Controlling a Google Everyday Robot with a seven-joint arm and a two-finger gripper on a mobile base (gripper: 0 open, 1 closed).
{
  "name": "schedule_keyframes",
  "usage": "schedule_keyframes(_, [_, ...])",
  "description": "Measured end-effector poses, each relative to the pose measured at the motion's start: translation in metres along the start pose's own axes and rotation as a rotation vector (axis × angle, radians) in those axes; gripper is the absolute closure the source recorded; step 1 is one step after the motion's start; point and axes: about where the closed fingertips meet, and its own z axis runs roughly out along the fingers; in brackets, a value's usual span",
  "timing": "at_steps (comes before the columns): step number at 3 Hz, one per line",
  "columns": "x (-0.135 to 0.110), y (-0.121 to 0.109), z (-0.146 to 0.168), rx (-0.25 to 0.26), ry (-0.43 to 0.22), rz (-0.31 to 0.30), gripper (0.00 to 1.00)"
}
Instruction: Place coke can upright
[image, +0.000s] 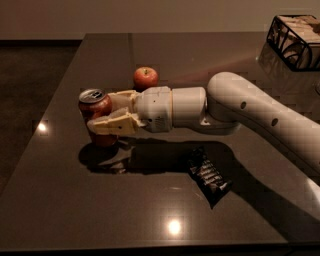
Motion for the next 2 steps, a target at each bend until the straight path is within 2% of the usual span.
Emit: schedule_keyframes(2, [0.0181, 0.0026, -0.0038, 0.057, 0.009, -0.008, 0.54])
